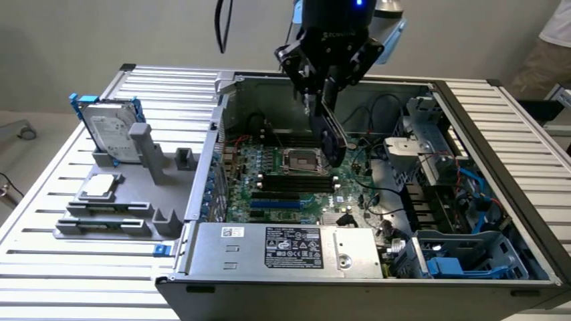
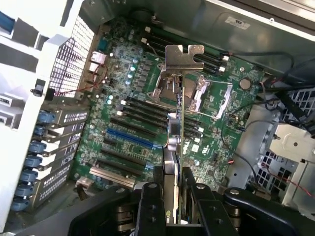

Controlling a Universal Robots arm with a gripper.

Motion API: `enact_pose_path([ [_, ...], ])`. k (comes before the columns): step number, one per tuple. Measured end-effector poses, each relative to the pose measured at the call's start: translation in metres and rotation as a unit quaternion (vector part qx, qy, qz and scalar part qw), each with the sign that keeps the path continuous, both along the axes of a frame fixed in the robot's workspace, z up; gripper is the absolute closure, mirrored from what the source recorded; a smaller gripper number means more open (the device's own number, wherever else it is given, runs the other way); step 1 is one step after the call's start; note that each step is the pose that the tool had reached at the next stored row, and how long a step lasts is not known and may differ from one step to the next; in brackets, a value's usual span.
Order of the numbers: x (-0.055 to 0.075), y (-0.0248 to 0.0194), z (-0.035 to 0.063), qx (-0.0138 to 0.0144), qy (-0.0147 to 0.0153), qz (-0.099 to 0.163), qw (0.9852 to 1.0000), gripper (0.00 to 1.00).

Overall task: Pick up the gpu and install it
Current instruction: 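Insert the gpu into the slot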

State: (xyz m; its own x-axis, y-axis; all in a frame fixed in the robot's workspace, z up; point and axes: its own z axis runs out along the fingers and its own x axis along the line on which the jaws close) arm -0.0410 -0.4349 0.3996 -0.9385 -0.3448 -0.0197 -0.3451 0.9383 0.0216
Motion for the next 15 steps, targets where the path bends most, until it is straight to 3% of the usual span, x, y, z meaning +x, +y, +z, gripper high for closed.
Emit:
enact_pose_path([
  [4, 0.0, 0.0, -0.0024, 0.0, -0.0016, 0.036, 0.9994, 0.74],
  [8, 0.0, 0.0, -0.0052, 0.0001, -0.0025, 0.073, 0.9974, 0.74],
  [12, 0.0, 0.0, -0.0091, 0.0001, -0.0034, 0.109, 0.9941, 0.74],
  [15, 0.0, 0.0, -0.0128, 0.0001, -0.004, 0.136, 0.9907, 0.74],
])
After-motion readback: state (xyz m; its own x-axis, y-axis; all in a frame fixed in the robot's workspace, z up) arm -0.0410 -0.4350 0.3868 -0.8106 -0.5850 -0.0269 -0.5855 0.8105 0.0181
